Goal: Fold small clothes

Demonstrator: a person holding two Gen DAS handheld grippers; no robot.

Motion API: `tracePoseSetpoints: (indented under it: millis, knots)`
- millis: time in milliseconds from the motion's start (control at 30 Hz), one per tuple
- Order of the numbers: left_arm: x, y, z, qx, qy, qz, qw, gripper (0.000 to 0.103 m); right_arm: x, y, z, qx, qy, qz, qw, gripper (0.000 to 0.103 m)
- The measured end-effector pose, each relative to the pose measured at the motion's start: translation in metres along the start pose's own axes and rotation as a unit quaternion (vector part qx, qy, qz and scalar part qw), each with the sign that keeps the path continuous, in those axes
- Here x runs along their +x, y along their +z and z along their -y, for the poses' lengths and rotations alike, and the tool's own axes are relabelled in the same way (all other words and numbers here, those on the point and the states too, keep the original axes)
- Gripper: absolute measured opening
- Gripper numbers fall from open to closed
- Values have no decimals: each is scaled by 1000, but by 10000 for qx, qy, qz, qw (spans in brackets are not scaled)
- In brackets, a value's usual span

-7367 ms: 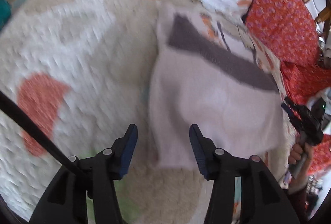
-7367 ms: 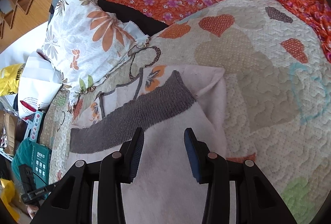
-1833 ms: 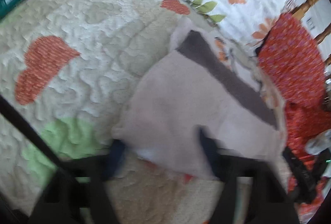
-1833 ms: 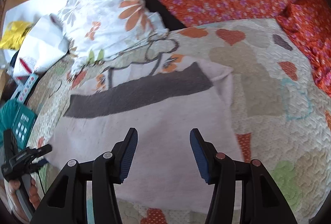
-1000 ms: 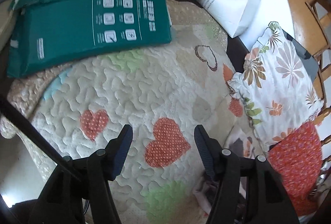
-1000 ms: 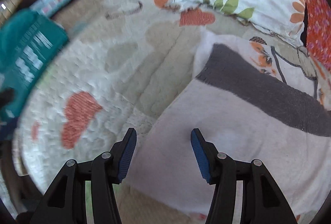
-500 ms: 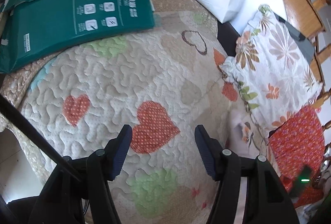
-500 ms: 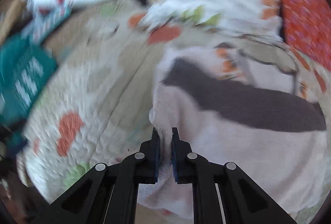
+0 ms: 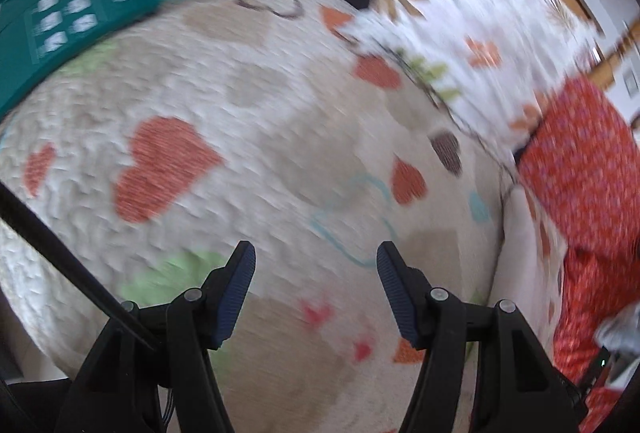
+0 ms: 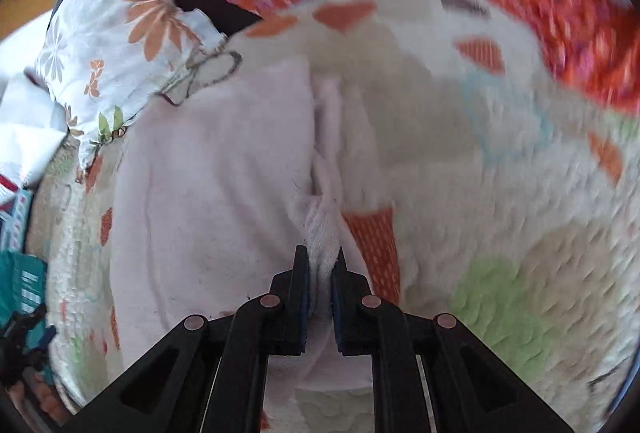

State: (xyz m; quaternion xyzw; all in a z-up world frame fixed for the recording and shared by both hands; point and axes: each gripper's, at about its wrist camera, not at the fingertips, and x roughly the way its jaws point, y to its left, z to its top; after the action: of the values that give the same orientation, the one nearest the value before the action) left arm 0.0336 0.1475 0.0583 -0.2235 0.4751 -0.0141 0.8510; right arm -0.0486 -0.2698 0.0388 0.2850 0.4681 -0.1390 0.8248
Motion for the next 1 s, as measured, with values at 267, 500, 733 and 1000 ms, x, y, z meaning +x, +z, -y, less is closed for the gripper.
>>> tracePoseSetpoints:
  millis: [267, 500, 733, 1000]
  knots:
    - [24, -28, 59, 690, -202, -368, 9967, 62, -23, -3, -4, -351, -186, 288, 9988, 17]
    - [30, -54, 105, 1541, -208, -263, 9875, 64, -58, -6, -4, -522, -60, 702, 9961, 20]
    - [57, -87, 140, 2279, -352, -776, 9700, 67, -13, -13, -15, -635, -204, -128, 9977, 20]
    - [53, -62, 149, 1918, -801, -488, 9770, 85, -20, 29, 7, 130, 302, 441, 9985, 60]
